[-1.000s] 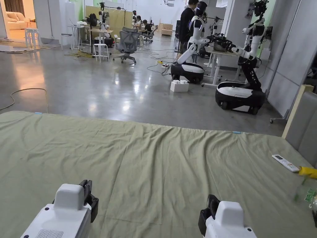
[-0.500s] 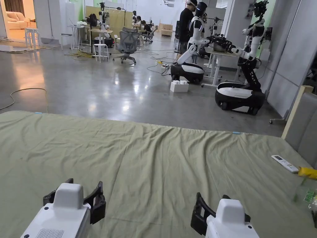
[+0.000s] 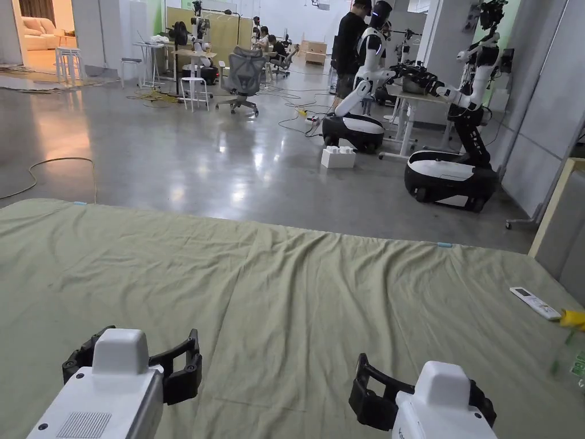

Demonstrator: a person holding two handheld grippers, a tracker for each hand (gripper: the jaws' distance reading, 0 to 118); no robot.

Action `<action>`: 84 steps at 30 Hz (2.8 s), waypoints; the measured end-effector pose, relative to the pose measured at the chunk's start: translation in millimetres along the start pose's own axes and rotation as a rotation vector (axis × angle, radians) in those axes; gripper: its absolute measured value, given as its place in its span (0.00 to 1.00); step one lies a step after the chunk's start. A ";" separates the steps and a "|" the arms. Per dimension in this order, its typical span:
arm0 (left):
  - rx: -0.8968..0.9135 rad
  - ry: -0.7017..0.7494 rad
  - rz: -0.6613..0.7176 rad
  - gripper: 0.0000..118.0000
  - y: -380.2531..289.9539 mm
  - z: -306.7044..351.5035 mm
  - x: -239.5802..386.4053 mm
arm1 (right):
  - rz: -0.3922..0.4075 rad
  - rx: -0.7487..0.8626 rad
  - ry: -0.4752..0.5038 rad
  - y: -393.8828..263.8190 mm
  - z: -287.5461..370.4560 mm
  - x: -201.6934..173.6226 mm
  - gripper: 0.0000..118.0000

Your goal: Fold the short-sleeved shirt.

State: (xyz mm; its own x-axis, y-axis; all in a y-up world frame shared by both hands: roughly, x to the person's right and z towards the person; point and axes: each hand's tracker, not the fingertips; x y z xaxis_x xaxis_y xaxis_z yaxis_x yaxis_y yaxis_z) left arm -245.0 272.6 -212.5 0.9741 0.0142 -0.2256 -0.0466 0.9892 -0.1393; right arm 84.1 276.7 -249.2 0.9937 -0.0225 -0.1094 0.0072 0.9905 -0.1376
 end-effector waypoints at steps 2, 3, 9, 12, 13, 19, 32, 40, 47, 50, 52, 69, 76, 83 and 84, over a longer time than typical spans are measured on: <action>-0.007 0.013 -0.025 0.86 -1.1 -2.0 -0.4 | -0.026 0.003 0.025 0.8 -1.4 2.9 1.00; -0.012 0.018 -0.035 0.88 -1.4 -2.8 -1.0 | -0.039 0.003 0.036 1.4 -2.4 4.2 1.00; -0.012 -0.002 -0.046 0.91 0.8 -3.2 -4.1 | 0.014 -0.012 0.007 3.9 -5.4 -1.0 1.00; -0.019 -0.019 -0.035 0.91 2.8 -3.8 -5.5 | 0.061 -0.013 -0.067 4.2 -5.7 -7.2 1.00; -0.022 -0.025 -0.034 0.91 2.7 -4.5 -5.7 | 0.081 -0.021 -0.102 4.8 -6.1 -10.5 1.00; -0.032 -0.033 -0.023 0.91 2.6 -4.4 -7.1 | 0.210 -0.004 -0.105 5.2 -4.1 -22.9 1.00; -0.043 -0.045 -0.025 0.91 1.7 -3.2 -6.8 | -0.005 -0.043 -0.034 22.7 -2.9 -15.2 1.00; -0.055 -0.044 -0.017 0.91 1.0 -2.8 -9.8 | -0.040 -0.081 -0.078 30.5 -5.6 -10.7 1.00; -0.055 -0.037 -0.018 0.91 4.5 -3.2 -11.4 | -0.105 -0.137 -0.120 36.6 -6.9 -6.3 1.00; -0.053 -0.038 -0.017 0.91 5.4 -2.5 -11.4 | -0.108 -0.144 -0.119 35.1 -8.0 -4.7 1.00; -0.055 -0.041 -0.021 0.91 5.6 -2.4 -11.3 | -0.120 -0.159 -0.109 34.6 -9.3 -2.9 1.00; -0.067 -0.022 -0.017 0.91 6.2 -7.6 -13.9 | -0.098 -0.210 -0.145 26.1 -22.2 -2.7 1.00; -0.053 -0.016 -0.012 0.91 6.8 -9.2 -15.2 | -0.106 -0.146 -0.084 21.8 -22.0 5.6 1.00; -0.026 -0.018 -0.053 0.92 6.9 -10.0 -11.4 | 0.018 -0.076 -0.129 18.3 -23.4 -0.3 1.00; -0.020 -0.019 -0.060 0.92 6.7 -10.4 -10.9 | 0.015 -0.066 -0.127 18.1 -23.4 -0.2 1.00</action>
State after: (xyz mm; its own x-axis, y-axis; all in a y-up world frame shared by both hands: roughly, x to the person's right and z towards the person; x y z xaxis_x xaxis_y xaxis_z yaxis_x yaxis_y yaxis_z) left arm -258.3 277.5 -221.0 0.9793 -0.0419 -0.1980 0.0075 0.9852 -0.1715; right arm 81.4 291.4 -274.7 0.9998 0.0137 0.0135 -0.0107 0.9793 -0.2021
